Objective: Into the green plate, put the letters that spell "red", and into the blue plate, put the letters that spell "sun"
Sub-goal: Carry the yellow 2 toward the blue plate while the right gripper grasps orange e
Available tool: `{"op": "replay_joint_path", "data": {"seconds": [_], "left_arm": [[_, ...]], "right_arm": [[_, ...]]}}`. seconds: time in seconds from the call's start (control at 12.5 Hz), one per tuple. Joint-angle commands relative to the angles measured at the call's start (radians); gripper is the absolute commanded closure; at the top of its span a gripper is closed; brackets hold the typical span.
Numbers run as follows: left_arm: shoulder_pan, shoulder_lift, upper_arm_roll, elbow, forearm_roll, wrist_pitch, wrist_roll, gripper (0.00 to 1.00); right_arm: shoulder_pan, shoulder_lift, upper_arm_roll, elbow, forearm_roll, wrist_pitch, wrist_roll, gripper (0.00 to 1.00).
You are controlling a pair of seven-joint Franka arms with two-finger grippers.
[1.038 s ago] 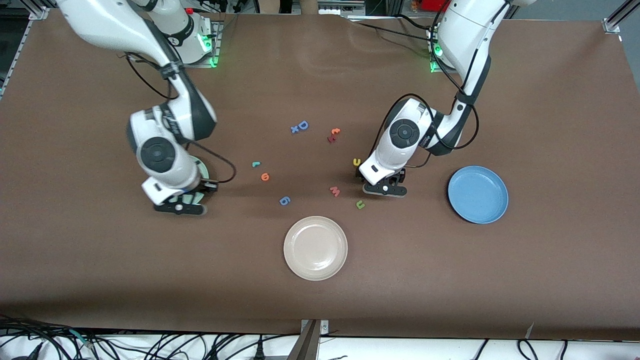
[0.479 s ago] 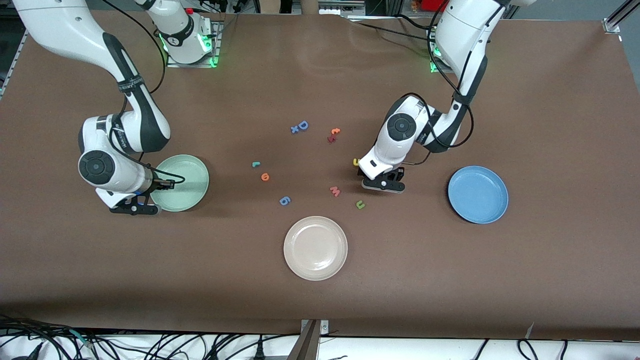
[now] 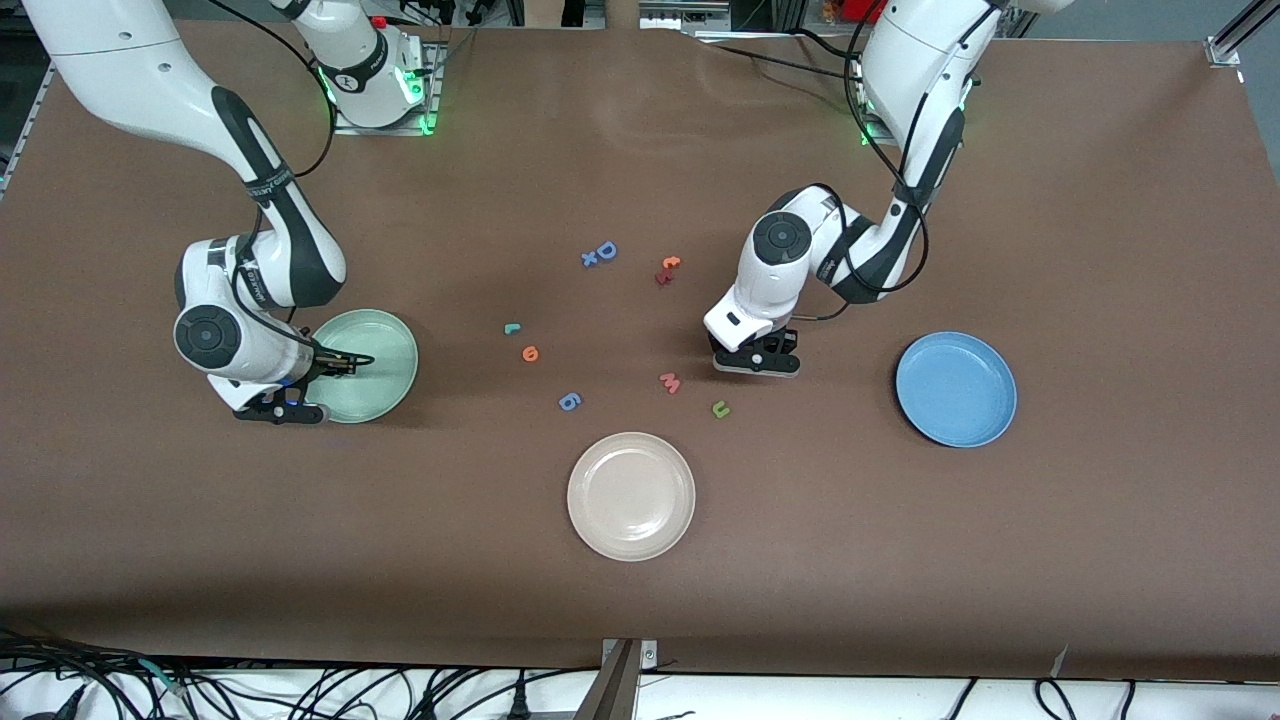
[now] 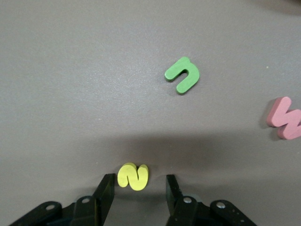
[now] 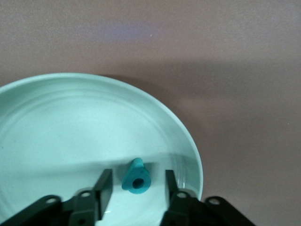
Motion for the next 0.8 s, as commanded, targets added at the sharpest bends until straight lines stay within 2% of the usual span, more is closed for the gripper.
{"op": "replay_joint_path", "data": {"seconds": [0.0, 0.32, 0.4, 0.56, 0.72], "left_arm": [[-0.015, 0.016, 0.012, -0.006, 0.032, 0.048, -0.039, 0.48], [-0.012, 0.018, 0.012, -0.006, 0.048, 0.051, -0.041, 0.56], [-0.013, 0.018, 0.012, -0.009, 0.048, 0.051, -0.041, 0.64], [-0.012, 0.018, 0.013, -0.008, 0.064, 0.051, -0.041, 0.73], [-0.004, 0.018, 0.013, -0.009, 0.089, 0.051, -0.041, 0.74]], "right_arm": [[-0.009, -0.064, 0.046, -0.01, 0.02, -0.027, 0.008, 0.01], [-0.009, -0.106, 0.223, 0.016, 0.02, -0.079, 0.288, 0.01], [-0.008, -0.098, 0.277, 0.028, 0.018, -0.073, 0.379, 0.01], [0.032, -0.064, 0.314, 0.051, 0.015, -0.053, 0.519, 0.01], [0.073, -0.029, 0.313, 0.062, 0.014, -0.013, 0.603, 0.01]]}}
